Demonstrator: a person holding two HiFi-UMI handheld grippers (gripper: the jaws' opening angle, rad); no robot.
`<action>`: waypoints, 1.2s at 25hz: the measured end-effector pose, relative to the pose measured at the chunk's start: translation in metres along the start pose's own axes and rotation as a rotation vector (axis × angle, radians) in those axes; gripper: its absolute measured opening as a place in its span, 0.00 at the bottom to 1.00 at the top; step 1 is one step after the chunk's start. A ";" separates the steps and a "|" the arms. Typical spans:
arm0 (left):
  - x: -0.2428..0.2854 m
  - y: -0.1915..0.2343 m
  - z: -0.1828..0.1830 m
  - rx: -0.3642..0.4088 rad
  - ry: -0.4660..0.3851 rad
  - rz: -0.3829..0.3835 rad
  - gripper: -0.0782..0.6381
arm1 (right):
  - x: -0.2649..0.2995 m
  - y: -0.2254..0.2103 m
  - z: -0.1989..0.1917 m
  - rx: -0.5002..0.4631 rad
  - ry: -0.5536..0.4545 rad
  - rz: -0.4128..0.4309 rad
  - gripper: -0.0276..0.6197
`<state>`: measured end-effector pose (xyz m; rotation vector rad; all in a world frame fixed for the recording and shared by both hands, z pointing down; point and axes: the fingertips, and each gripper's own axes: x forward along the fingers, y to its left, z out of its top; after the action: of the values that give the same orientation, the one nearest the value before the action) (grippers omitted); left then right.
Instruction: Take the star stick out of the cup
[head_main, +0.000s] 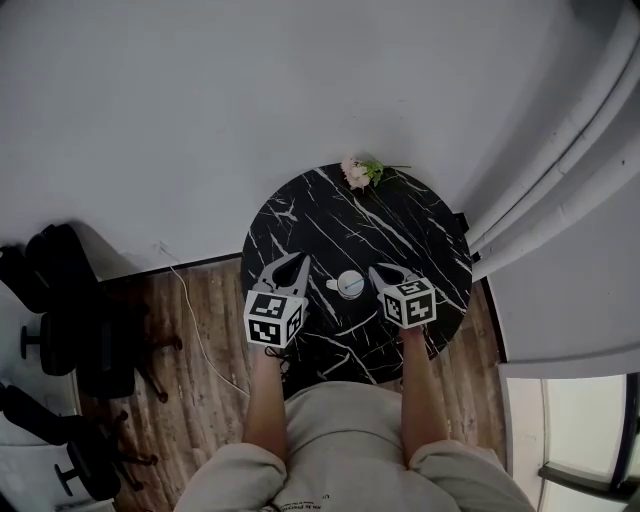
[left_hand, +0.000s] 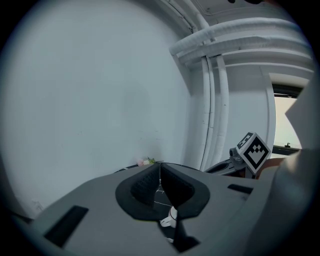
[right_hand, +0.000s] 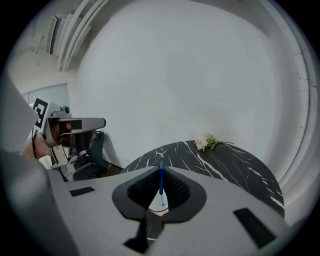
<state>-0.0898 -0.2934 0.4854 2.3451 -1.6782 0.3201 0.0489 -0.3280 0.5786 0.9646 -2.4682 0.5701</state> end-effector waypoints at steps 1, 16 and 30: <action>0.000 -0.001 0.000 0.003 0.001 -0.002 0.14 | 0.000 0.000 0.000 -0.002 0.002 0.001 0.11; 0.001 -0.010 0.004 0.028 0.005 -0.014 0.14 | -0.015 0.002 0.010 -0.004 -0.025 0.043 0.11; -0.005 -0.026 -0.004 0.033 0.015 -0.036 0.14 | -0.040 0.003 0.019 0.035 -0.096 0.040 0.11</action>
<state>-0.0664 -0.2797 0.4864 2.3879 -1.6338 0.3606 0.0690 -0.3145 0.5418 0.9799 -2.5757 0.5946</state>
